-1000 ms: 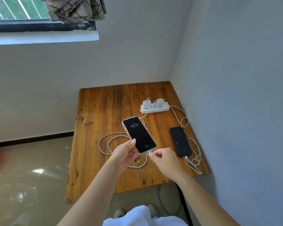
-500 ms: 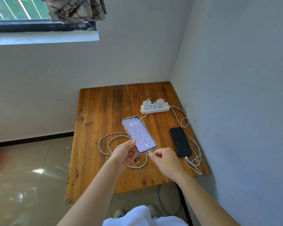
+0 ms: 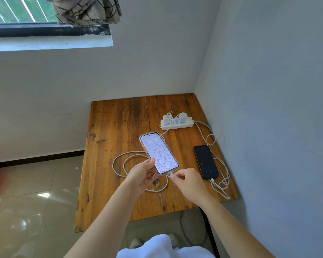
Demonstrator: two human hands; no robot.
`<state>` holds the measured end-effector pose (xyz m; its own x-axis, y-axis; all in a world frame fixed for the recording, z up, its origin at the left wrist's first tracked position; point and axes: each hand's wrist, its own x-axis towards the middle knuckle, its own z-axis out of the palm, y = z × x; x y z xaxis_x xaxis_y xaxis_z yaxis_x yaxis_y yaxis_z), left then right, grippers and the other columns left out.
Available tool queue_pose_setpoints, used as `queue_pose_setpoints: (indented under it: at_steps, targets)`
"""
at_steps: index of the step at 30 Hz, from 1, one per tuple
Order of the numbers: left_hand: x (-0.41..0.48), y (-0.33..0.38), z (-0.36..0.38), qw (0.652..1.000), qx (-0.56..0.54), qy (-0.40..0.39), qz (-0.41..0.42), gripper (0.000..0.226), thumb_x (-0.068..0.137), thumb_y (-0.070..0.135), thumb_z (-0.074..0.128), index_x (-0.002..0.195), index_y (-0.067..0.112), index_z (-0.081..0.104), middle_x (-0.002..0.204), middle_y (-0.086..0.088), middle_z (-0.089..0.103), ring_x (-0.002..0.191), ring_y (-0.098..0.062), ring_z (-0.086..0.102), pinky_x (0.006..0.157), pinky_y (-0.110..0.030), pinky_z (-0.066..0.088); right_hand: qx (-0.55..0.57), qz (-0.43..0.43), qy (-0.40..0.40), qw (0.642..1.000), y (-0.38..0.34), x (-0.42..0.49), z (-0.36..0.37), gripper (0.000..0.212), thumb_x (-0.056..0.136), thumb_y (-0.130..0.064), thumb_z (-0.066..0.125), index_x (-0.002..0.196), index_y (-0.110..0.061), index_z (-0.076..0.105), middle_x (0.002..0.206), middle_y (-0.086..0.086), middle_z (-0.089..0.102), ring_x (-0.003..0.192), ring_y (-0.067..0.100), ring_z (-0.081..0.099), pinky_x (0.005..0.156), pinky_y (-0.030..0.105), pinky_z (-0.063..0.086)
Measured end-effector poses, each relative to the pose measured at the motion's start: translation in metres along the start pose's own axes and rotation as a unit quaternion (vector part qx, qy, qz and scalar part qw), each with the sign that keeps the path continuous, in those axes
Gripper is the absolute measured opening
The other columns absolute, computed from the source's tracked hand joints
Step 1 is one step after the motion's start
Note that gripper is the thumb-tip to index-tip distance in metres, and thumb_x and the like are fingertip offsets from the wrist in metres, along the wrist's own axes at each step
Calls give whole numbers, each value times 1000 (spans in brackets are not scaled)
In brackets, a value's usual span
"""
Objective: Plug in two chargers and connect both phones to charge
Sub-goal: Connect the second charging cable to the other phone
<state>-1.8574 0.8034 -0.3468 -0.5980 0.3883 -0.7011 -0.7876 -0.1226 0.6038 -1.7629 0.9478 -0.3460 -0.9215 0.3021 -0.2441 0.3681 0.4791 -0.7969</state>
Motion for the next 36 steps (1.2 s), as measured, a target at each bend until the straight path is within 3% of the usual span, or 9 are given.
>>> queue_pose_setpoints:
  at_steps: [9, 18, 28, 31, 36]
  targets:
    - [-2, -1, 0, 1000, -4, 0, -2, 30, 93, 17, 58, 121, 6, 59, 96, -12, 74, 76, -17, 71, 55, -22, 55, 2, 4, -6, 1000, 1, -1, -1, 28, 90, -34, 59, 63, -31, 64, 52, -19, 59, 61, 2, 61, 51, 15, 47]
    - [-4, -2, 1, 1000, -1, 8, -3, 32, 93, 17, 58, 123, 7, 58, 106, -14, 72, 86, -21, 70, 56, -22, 56, 0, 7, -6, 1000, 1, -3, -1, 27, 90, -34, 59, 63, -32, 64, 58, -16, 61, 65, -1, 62, 52, 10, 39]
    - [-4, -3, 3, 1000, -1, 1, 0, 31, 94, 16, 57, 123, 6, 58, 101, -12, 73, 82, -18, 70, 58, -23, 55, 3, 12, -11, 1000, 3, -4, -3, 27, 90, -31, 59, 67, -23, 69, 58, -9, 63, 60, 5, 61, 53, 14, 42]
    - [-5, -3, 3, 1000, 2, -2, 1, 31, 94, 16, 56, 123, 6, 58, 104, -12, 73, 86, -19, 70, 64, -24, 55, 5, 12, -12, 1000, 3, -4, -3, 27, 90, -31, 59, 67, -23, 69, 59, -6, 64, 60, 7, 61, 53, 15, 43]
    - [-6, -3, 4, 1000, 1, -2, 5, 31, 94, 17, 56, 124, 7, 57, 108, -14, 71, 91, -21, 69, 61, -23, 56, 4, 13, -14, 1000, 3, -4, -3, 27, 91, -32, 58, 66, -26, 68, 58, -7, 63, 59, 9, 61, 53, 15, 46]
